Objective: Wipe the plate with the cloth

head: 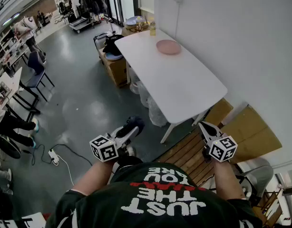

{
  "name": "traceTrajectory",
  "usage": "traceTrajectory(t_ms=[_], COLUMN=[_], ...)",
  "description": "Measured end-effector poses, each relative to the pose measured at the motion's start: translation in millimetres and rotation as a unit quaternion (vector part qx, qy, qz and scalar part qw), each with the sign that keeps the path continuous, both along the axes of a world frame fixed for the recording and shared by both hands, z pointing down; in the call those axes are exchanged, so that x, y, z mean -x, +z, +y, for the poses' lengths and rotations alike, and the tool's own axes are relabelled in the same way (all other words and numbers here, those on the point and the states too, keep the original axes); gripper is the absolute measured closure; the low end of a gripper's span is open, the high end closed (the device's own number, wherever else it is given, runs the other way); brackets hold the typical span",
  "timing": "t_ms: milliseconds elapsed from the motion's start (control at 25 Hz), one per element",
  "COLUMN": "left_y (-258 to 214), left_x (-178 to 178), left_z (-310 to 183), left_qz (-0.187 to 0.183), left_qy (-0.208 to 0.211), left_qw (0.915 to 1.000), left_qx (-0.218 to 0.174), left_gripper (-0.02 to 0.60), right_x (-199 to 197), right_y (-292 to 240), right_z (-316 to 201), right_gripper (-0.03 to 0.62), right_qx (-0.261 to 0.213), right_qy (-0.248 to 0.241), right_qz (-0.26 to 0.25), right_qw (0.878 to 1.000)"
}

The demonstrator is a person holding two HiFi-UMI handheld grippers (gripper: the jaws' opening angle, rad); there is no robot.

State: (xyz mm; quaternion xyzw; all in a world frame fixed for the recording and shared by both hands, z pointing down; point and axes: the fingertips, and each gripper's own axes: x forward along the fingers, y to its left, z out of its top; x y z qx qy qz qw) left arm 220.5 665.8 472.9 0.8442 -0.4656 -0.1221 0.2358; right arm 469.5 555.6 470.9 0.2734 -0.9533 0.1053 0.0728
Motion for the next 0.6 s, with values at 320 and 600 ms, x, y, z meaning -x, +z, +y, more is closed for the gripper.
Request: traceTrajectory(t_ms=[320,600], left_y=[2.1,3.2], left_x=[6.9,9.6], left_z=[5.5,5.7], left_qz=[0.003,0.003], left_qy=[-0.003,-0.004], left_qw=[1.0,1.0], left_qx=[0.003,-0.001], left_gripper=[0.531,0.531], right_x=[7.6,14.7], right_y=[-1.9,-0.7], right_z=[2.7,-2.7], right_gripper=[0.591,0.591], right_qx=[-0.004,-0.008], right_qy=[-0.002,-0.007], right_qz=[0.003,0.007], right_qw=[1.0,1.0])
